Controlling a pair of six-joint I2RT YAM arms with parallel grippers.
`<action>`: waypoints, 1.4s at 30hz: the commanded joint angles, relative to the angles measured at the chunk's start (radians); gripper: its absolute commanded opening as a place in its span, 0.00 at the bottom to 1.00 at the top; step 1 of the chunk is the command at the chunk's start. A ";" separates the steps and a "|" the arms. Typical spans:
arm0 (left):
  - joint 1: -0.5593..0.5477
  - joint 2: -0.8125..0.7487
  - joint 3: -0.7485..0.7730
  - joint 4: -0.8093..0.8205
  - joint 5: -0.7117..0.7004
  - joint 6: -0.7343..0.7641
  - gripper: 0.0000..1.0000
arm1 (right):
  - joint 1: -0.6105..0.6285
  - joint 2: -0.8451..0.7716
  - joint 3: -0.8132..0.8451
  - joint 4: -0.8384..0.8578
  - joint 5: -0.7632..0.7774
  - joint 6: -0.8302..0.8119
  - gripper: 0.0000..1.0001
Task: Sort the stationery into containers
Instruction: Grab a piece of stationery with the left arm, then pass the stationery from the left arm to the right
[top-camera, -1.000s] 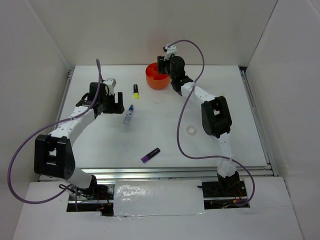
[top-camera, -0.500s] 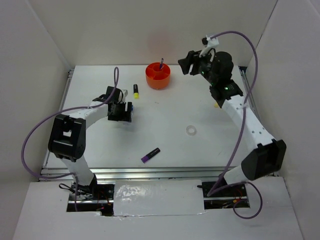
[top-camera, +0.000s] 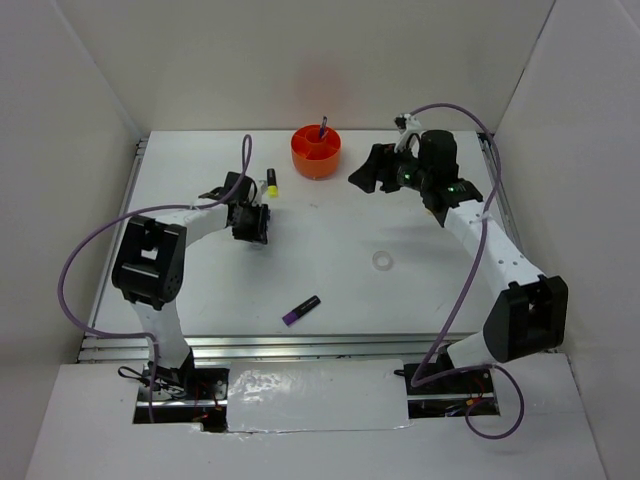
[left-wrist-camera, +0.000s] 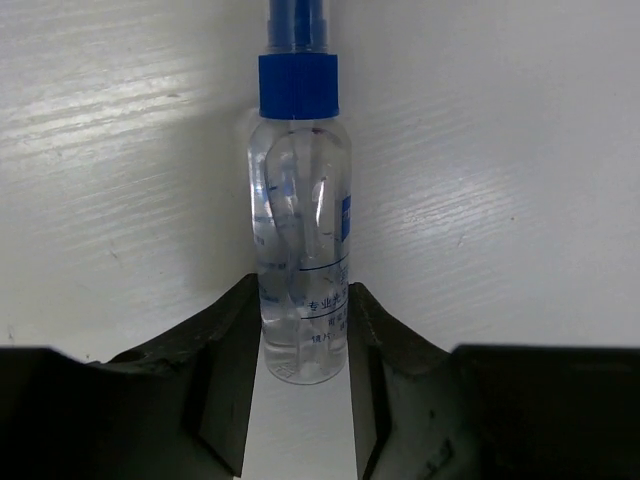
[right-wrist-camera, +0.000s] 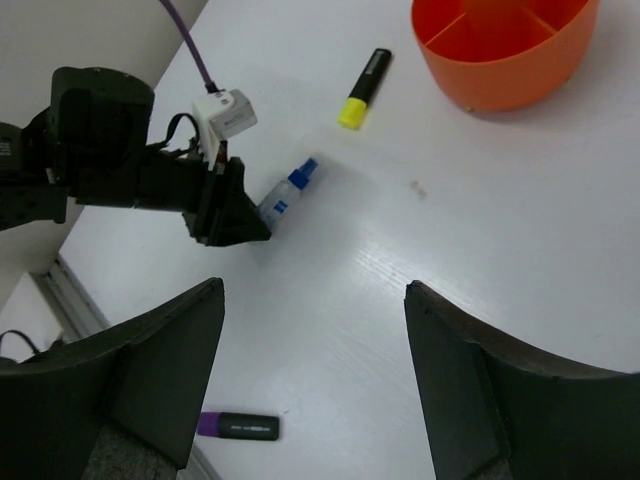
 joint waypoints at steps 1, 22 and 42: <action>0.000 0.047 0.026 0.021 0.054 0.018 0.43 | 0.022 0.040 0.034 0.028 -0.059 0.059 0.79; -0.112 -0.476 -0.065 0.227 0.464 -0.102 0.19 | 0.190 0.304 0.271 0.163 -0.107 0.253 0.81; -0.127 -0.531 -0.071 0.248 0.410 -0.100 0.21 | 0.217 0.302 0.225 0.208 -0.144 0.285 0.53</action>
